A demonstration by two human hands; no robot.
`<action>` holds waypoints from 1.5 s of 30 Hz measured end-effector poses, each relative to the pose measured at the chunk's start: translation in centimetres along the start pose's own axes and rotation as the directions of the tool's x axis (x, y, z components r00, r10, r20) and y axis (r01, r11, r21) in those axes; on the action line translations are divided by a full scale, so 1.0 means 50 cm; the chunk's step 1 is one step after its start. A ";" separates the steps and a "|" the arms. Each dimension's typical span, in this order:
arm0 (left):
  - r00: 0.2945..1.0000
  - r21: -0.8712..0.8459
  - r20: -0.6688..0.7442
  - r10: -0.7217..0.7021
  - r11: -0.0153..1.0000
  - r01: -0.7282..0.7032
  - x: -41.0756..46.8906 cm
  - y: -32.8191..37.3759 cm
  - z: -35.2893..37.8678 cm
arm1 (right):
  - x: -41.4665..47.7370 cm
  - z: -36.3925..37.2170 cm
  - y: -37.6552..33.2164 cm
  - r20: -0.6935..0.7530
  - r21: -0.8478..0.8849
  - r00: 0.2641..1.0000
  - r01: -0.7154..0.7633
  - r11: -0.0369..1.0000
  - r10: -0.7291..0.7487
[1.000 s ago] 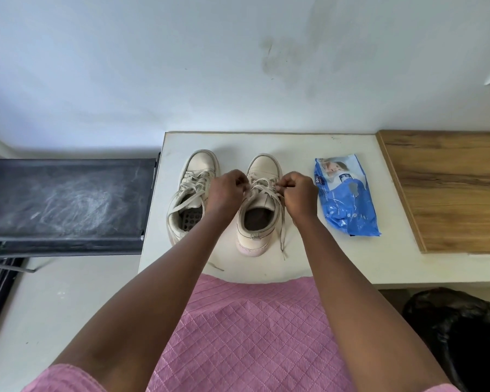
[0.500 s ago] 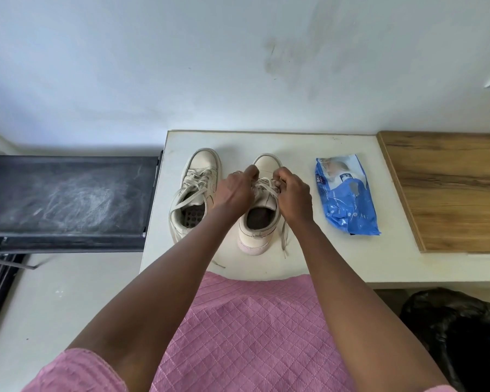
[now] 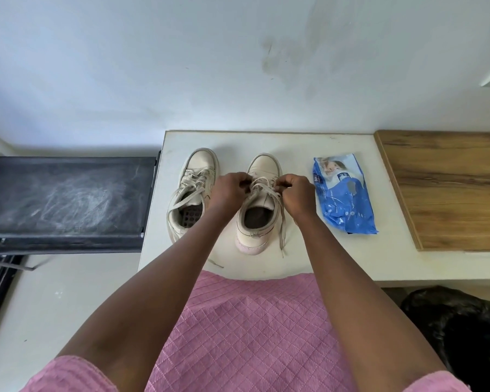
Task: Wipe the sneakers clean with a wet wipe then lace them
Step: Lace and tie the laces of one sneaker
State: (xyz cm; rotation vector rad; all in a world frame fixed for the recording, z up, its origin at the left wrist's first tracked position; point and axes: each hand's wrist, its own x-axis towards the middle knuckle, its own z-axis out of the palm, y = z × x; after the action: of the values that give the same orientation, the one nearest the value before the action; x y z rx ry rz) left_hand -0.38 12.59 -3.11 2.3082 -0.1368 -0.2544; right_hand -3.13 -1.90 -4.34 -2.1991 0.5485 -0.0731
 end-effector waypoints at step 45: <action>1.000 -0.202 -0.028 0.015 0.979 -0.020 -0.043 0.017 -0.010 | -0.036 -0.012 -0.011 -0.027 -0.075 0.985 0.166 0.983 -0.169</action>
State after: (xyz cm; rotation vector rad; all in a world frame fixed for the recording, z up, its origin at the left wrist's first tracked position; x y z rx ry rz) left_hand -2.38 12.73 -1.86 2.1064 -0.1124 -0.2190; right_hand -4.72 -1.28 -3.30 -2.3150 0.3887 -0.1823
